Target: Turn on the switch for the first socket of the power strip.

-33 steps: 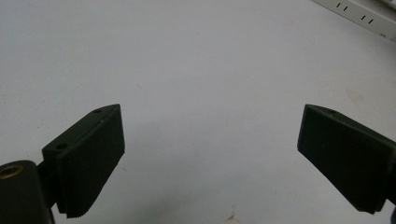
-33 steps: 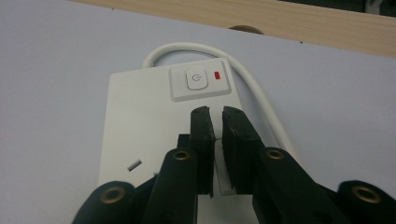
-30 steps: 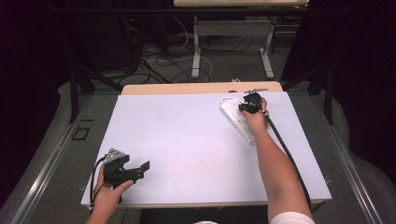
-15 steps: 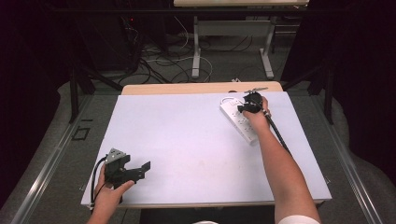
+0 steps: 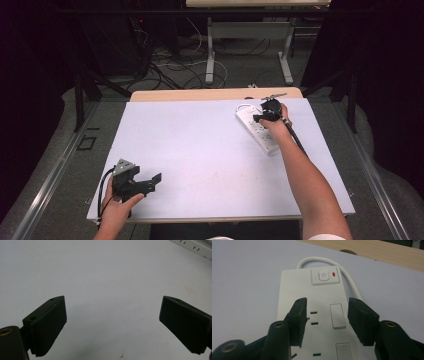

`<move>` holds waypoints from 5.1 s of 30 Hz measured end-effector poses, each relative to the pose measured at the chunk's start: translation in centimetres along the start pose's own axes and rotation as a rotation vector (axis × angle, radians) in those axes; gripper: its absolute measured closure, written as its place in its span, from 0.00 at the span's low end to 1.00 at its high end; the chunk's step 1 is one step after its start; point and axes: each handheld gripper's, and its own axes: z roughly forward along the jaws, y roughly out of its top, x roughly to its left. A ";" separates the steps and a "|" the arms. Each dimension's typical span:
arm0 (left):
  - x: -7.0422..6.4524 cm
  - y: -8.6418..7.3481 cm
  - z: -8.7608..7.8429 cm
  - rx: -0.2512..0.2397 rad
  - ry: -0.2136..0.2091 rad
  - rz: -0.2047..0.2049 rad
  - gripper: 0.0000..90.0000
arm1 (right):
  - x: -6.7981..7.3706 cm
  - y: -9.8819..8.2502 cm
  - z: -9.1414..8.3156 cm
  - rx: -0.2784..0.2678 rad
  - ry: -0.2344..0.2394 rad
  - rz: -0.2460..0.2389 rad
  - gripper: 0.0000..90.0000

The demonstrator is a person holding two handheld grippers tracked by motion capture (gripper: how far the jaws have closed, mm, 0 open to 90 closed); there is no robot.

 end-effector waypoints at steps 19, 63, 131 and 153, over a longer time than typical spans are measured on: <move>-0.2 0.0 0.1 0.004 -0.004 0.002 0.08 | 0.5 0.3 -3.4 -0.032 0.038 -0.023 0.34; -0.4 0.0 0.1 0.011 0.004 -0.001 0.08 | 3.2 -4.6 -10.3 -0.056 0.160 -0.090 0.00; -0.5 -0.1 -0.1 -0.016 0.008 -0.006 0.08 | 3.5 -17.1 -17.0 -0.111 0.154 -0.090 0.01; -0.4 -0.1 -0.1 0.001 0.001 -0.001 0.08 | 2.2 -18.3 -16.2 -0.090 0.115 -0.047 0.02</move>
